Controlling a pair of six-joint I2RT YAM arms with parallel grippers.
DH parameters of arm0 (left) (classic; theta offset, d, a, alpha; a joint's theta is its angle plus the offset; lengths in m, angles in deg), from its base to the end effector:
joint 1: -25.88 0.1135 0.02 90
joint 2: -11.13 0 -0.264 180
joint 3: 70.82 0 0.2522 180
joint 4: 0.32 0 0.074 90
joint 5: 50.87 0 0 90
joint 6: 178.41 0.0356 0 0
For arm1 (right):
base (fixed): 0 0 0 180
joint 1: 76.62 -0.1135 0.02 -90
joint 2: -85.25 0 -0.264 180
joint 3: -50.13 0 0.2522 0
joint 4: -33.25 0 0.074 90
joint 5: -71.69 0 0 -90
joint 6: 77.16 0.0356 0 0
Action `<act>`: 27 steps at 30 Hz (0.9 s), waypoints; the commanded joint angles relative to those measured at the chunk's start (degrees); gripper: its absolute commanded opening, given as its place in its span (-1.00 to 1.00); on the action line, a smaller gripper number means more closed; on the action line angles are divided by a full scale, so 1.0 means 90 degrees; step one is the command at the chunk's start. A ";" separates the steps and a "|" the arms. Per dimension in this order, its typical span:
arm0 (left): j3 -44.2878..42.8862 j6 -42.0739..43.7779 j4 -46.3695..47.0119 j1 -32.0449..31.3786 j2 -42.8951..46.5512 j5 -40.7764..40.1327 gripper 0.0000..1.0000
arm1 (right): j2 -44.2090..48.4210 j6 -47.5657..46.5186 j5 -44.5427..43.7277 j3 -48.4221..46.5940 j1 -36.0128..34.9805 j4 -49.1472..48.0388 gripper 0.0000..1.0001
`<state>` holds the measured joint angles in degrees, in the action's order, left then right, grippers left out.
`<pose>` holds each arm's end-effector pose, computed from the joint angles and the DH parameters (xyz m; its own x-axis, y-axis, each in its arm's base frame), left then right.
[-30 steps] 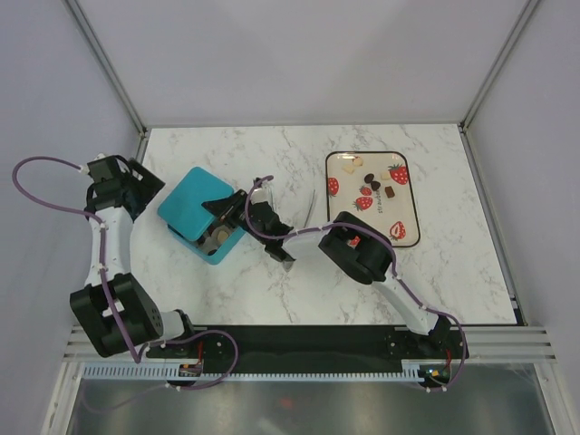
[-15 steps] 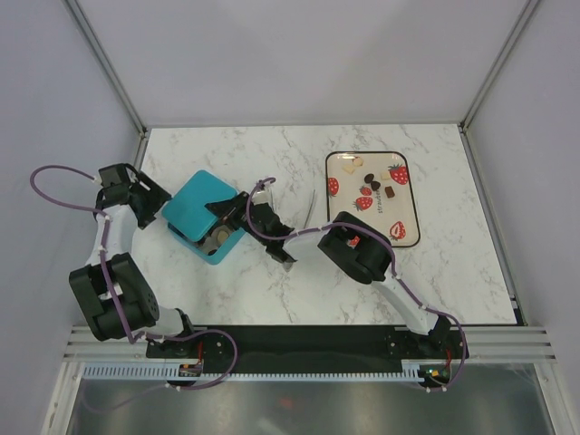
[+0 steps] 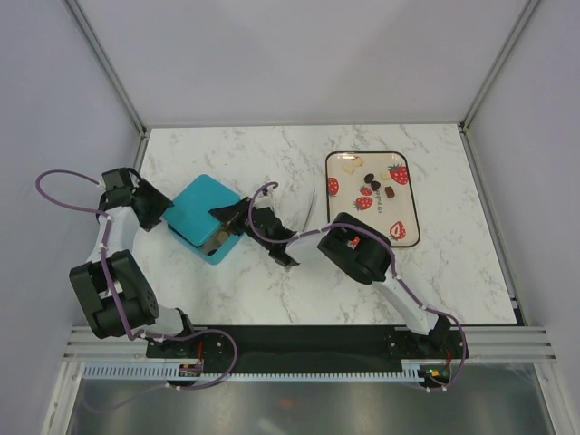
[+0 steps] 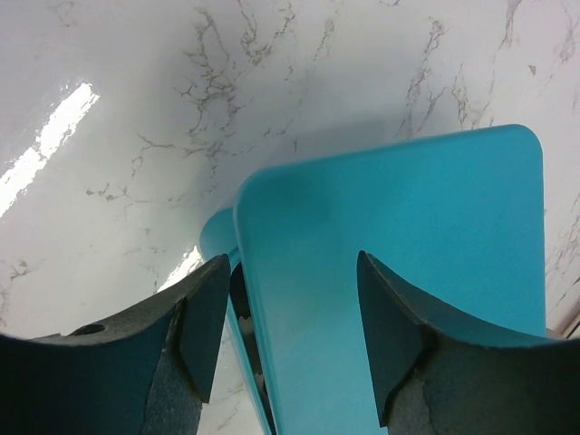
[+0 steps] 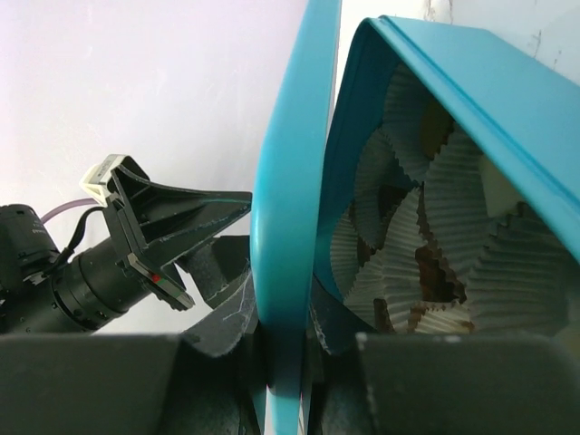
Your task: Pack the chocolate
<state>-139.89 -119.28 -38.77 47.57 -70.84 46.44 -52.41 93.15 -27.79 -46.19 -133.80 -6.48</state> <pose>0.2779 0.1056 0.2332 -0.4727 -0.7357 -0.4851 -0.6236 0.6682 -0.4057 0.2833 0.4284 0.1217 -0.7317 0.6594 -0.1728 -0.1095 0.1365 0.9846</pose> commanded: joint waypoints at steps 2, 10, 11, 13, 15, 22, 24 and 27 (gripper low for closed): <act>0.0042 0.0051 0.0234 0.0080 0.0007 0.0057 0.30 | 0.0384 -0.0086 -0.0099 0.0315 -0.0081 -0.0266 -1.00; 0.0140 0.0042 0.0214 0.0099 0.0055 0.0057 0.26 | 0.0569 -0.0096 -0.0187 0.0619 -0.0111 -0.0336 -1.00; 0.0149 0.0042 0.0223 0.0099 0.0056 0.0057 0.24 | 0.0608 -0.0105 -0.0197 0.0658 -0.0111 -0.0335 -1.00; 0.0169 0.0042 0.0214 0.0099 0.0075 0.0066 0.23 | 0.0648 -0.0135 -0.0187 0.0687 -0.0111 -0.0316 -1.00; 0.0188 0.0032 0.0223 0.0109 0.0065 0.0067 0.22 | 0.0696 -0.0164 -0.0207 0.0746 -0.0120 -0.0306 -1.00; 0.0228 0.0032 0.0224 0.0099 0.0007 0.0115 0.18 | 0.0765 -0.0251 -0.0227 0.0825 -0.0120 -0.0209 -1.00; 0.0227 0.0022 0.0214 0.0109 0.0036 0.0115 0.18 | 0.0755 -0.0300 -0.0168 0.0795 -0.0120 -0.0150 -1.00; 0.0208 0.0022 0.0223 0.0099 0.0085 0.0106 0.18 | 0.0706 -0.0349 -0.0119 0.0746 -0.0130 -0.0150 -1.00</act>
<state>-137.86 -119.28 -38.74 48.03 -70.84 46.86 -48.20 92.30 -28.34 -39.17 -134.63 -8.62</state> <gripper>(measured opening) 0.589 0.219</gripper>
